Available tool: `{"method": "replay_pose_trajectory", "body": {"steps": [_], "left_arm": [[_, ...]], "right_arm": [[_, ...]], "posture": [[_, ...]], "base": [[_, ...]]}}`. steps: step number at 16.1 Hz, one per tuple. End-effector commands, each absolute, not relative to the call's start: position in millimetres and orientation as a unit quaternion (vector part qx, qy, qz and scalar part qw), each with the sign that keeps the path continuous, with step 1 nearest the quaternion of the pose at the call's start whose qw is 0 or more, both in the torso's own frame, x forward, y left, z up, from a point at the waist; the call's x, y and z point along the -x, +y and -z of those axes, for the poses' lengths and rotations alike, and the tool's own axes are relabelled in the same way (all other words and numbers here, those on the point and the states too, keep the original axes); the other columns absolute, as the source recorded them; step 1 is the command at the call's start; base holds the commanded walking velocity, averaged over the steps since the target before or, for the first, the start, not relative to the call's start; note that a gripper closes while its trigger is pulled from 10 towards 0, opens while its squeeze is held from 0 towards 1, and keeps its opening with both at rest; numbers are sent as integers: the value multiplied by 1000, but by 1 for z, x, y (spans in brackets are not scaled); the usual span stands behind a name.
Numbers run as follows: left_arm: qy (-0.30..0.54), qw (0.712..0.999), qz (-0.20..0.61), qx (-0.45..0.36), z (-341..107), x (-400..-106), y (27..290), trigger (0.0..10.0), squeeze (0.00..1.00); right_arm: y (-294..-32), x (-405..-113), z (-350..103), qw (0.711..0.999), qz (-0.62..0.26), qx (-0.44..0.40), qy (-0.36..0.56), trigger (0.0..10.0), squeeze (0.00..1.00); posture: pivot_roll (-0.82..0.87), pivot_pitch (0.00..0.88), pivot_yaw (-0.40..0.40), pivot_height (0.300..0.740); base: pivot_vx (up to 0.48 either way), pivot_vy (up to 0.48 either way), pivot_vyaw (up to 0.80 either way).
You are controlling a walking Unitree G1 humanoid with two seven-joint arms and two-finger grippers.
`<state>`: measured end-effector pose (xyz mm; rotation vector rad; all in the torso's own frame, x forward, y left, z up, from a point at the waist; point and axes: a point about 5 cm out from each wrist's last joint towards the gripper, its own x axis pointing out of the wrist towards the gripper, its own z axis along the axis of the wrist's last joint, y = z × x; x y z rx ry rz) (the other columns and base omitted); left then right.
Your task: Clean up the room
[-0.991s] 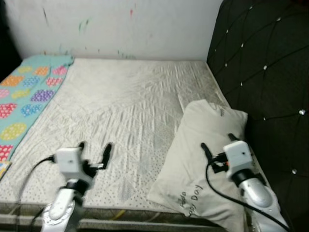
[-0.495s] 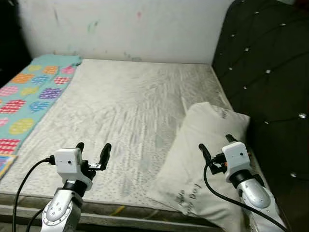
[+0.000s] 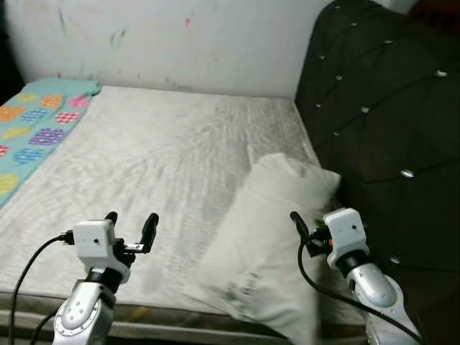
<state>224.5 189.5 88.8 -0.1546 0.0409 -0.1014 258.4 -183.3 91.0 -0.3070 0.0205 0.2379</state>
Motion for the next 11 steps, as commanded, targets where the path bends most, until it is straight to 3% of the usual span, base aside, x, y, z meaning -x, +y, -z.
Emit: {"method": "replay_pose_trajectory", "body": {"steps": [1,11], "left_arm": [[22,995,55,79,-89,-226,185,10000,0],[20,995,45,84,-89,-228,186,10000,0]], "right_arm": [[-188,-260,-94,981,-113,156,8,10000,0],[-186,-261,-95,982,-115,149,9,10000,0]], "posture": [[-65,0,-11,740],[-67,0,-14,740]], "base": [[0,0,0],[0,0,0]]}}
